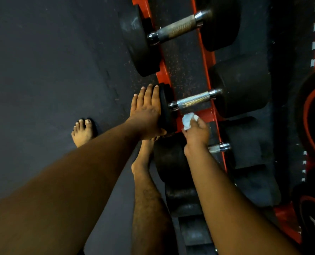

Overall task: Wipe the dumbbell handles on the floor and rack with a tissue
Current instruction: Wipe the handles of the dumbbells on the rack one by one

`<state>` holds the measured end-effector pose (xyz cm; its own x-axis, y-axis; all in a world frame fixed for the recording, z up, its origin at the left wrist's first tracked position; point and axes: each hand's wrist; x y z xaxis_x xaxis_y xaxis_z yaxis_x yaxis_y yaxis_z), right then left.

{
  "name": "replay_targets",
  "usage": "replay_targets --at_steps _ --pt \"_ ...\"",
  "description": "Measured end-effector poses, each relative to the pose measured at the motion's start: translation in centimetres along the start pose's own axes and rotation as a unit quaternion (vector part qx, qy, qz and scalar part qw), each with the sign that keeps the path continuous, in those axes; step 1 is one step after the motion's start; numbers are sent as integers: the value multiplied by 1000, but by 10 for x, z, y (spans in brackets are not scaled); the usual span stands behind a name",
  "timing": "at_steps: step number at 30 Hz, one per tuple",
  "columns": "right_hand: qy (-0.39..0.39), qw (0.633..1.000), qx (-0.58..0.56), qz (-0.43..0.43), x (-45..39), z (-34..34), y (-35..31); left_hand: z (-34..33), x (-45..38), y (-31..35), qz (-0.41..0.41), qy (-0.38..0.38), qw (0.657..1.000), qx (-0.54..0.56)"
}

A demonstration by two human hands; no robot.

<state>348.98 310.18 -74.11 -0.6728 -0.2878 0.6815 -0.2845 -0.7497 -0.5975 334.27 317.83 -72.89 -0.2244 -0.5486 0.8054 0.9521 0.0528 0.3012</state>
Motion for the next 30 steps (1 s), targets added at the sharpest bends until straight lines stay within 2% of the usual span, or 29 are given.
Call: replay_targets --at_steps 4,7,10,12,15,18,23,27,30 --pt "-23 992 -99 -76 -4 -34 -25 3 1 3 3 -6 1000 8" --pt "18 970 -210 -124 -6 -33 -51 2 1 3 6 1 1000 0" --pt "59 949 -287 -116 -19 -15 -64 0 0 0 3 4 1000 -1" --pt "58 951 -287 -99 -19 -15 -65 0 0 0 1 5 1000 -1" --pt "-10 969 -209 -128 -3 -29 -52 2 0 1 0 0 1000 0" --pt "-64 970 -173 -159 7 -37 -55 5 1 1 2 -8 1000 -1" --pt "1 952 -284 -114 -26 -12 -76 5 2 0 0 -11 1000 -7" --pt "-5 962 -250 -106 -15 -17 -76 4 1 0 2 -15 1000 -4" --pt "-5 956 -269 -115 -24 -19 -81 3 0 0 4 -13 1000 -6"
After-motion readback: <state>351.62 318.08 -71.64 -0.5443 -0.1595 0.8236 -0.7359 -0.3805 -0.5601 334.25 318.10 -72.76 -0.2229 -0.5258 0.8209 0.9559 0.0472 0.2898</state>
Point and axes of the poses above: each hand's wrist, its own x-axis away from the middle knuckle, its own z-axis out of the back of the hand, y = z × x, and after that the axes turned 11 degrees about z, right-handed
